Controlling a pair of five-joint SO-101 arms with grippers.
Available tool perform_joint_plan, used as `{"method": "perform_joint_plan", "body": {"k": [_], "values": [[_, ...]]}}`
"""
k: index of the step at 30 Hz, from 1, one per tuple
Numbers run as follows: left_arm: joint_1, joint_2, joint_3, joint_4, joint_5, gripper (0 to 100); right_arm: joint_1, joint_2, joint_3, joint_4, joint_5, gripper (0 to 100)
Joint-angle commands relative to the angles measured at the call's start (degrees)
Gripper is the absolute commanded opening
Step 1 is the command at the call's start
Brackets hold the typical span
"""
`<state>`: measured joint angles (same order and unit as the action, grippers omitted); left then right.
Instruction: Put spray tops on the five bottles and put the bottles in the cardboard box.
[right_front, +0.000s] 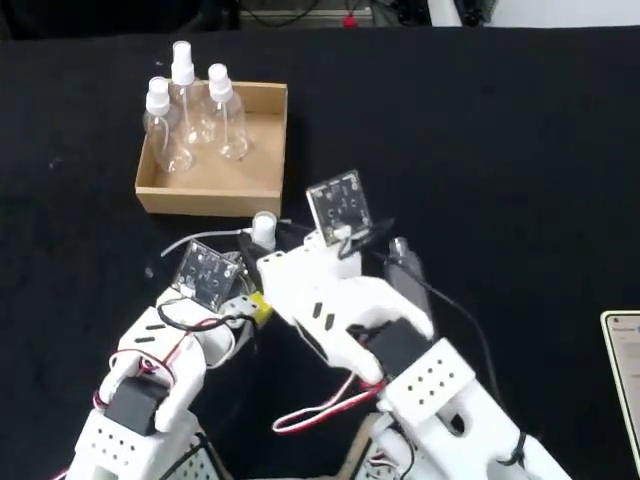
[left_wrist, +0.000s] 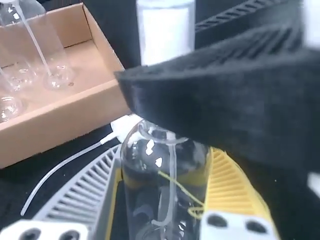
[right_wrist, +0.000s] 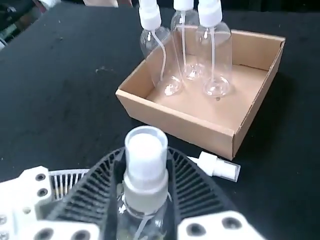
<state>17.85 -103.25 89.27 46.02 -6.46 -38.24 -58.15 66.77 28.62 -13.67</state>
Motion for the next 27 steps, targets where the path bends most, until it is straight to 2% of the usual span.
{"method": "perform_joint_plan", "body": {"k": [1,7,14,21,27], "values": [[-2.68,-0.79,-5.58,-1.49,3.25,16,-1.76,-0.13,3.03,-2.29,0.35,2.0],[-2.77,-0.79,-6.02,-1.49,3.34,16,-1.76,2.33,-0.13,0.79,0.09,20.6],[-2.77,-0.79,-5.85,-2.37,3.52,16,-1.49,2.33,-4.26,5.01,0.7,17.9],[-2.77,-0.79,-5.49,-3.08,3.25,16,-1.32,2.33,-11.21,10.99,6.95,17.7],[-2.77,-0.79,-5.41,-3.08,3.16,16,-1.32,2.33,-12.79,12.4,6.59,18.0]]}}
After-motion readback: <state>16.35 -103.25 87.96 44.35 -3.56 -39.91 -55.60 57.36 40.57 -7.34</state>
